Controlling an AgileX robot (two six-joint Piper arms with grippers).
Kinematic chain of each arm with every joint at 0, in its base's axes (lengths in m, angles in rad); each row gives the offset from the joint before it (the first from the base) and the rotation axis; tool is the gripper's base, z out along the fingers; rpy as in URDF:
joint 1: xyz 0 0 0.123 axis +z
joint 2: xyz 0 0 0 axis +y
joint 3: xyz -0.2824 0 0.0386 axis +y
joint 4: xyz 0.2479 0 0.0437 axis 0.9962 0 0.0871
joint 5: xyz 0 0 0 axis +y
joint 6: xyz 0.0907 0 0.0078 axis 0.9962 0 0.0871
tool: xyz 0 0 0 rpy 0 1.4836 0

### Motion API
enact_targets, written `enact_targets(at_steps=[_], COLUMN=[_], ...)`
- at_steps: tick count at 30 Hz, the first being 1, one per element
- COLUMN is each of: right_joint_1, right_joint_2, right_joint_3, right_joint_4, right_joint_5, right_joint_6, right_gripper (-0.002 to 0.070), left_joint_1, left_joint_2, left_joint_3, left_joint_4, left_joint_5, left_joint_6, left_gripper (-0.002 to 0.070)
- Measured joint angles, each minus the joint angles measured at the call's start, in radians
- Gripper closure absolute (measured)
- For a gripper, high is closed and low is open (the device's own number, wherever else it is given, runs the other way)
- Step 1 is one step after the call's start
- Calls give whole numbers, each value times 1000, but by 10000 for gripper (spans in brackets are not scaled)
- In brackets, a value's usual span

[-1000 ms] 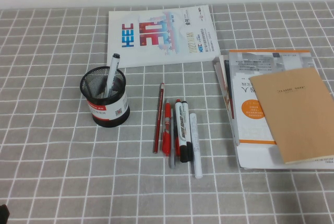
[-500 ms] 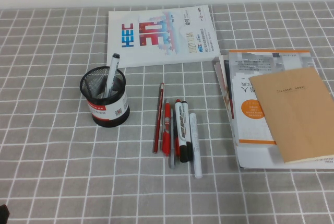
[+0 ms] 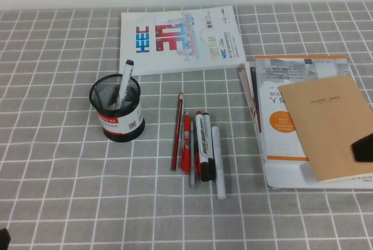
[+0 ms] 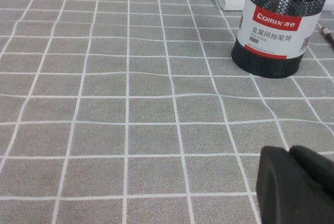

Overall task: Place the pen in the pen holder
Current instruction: Pick up the pen on the table

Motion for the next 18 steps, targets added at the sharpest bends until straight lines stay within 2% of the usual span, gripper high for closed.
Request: enact_targets(at_steps=[9, 18], right_joint_1=[398, 543], right_joint_2=[237, 566], right_joint_3=[-232, -539], right_joint_4=[-458, -557], right_joint_5=[49, 59], right_joint_6=[474, 536], right_gripper=[689, 689], left_joint_1=[0, 0], left_joint_2=[0, 0], left_joint_3=[0, 0], left_joint_4=[0, 0], left_joint_5=[0, 0], left_joint_6=[0, 0], left_gripper=[680, 680])
